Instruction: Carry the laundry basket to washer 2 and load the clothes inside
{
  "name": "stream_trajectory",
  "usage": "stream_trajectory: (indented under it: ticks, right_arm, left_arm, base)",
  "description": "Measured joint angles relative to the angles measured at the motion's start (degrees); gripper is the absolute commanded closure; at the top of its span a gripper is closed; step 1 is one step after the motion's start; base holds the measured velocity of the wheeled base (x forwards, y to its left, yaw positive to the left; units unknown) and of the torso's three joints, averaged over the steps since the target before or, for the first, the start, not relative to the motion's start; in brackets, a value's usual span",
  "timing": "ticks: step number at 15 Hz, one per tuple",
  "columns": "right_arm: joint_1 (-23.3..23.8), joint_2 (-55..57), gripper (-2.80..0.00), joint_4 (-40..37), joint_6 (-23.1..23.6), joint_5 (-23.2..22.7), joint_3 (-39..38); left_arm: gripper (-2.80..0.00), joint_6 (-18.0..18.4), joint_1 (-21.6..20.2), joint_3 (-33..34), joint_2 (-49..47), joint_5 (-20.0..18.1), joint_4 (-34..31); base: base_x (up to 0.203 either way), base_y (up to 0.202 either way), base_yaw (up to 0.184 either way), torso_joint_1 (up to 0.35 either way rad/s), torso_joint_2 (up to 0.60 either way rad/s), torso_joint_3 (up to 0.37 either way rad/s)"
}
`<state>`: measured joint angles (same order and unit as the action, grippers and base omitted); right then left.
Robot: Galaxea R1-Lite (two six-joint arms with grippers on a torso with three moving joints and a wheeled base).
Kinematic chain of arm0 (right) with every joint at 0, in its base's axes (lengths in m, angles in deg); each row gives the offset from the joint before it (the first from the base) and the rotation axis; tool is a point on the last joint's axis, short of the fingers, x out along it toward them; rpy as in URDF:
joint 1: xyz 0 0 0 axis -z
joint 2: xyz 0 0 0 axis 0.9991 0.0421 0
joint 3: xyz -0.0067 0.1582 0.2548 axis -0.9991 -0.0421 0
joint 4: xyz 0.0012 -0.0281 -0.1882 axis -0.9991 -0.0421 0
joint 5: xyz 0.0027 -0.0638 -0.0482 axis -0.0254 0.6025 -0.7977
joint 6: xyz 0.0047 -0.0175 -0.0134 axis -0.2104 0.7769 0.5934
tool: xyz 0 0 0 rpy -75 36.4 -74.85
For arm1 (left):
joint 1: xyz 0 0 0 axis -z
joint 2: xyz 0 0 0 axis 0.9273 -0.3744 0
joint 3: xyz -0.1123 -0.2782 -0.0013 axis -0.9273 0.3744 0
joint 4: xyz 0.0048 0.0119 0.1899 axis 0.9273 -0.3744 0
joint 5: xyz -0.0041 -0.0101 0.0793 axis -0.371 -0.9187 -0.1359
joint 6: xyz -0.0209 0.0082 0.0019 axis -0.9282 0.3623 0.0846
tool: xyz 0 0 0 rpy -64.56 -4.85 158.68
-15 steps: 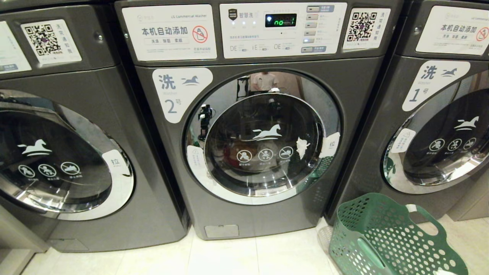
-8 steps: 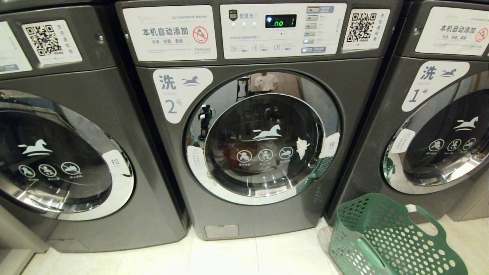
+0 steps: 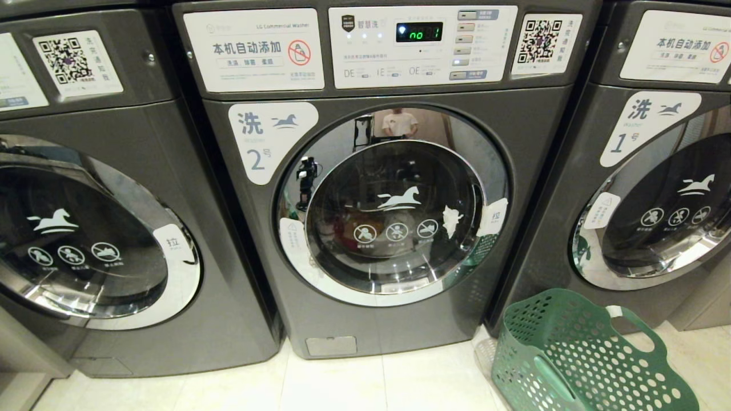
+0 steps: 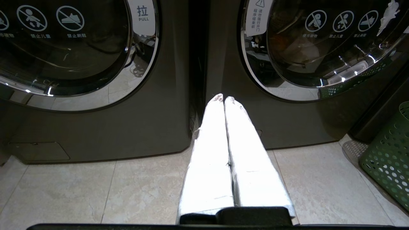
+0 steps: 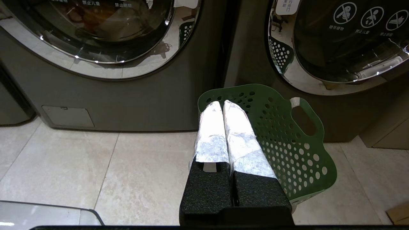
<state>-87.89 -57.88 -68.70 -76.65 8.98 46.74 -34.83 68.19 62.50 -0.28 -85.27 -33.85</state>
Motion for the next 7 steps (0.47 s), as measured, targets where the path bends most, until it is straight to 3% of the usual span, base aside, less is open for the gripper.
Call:
stream_trajectory:
  ticks: [7]
  right_arm:
    - [0.0, -0.4, 0.0, -0.3, -0.5, 0.2, 0.0]
  left_arm:
    - [0.0, 0.0, 0.0, 0.0, 0.0, 0.0, 0.0]
  base:
    - [0.0, 0.0, 0.0, 0.0, 0.0, 0.0]
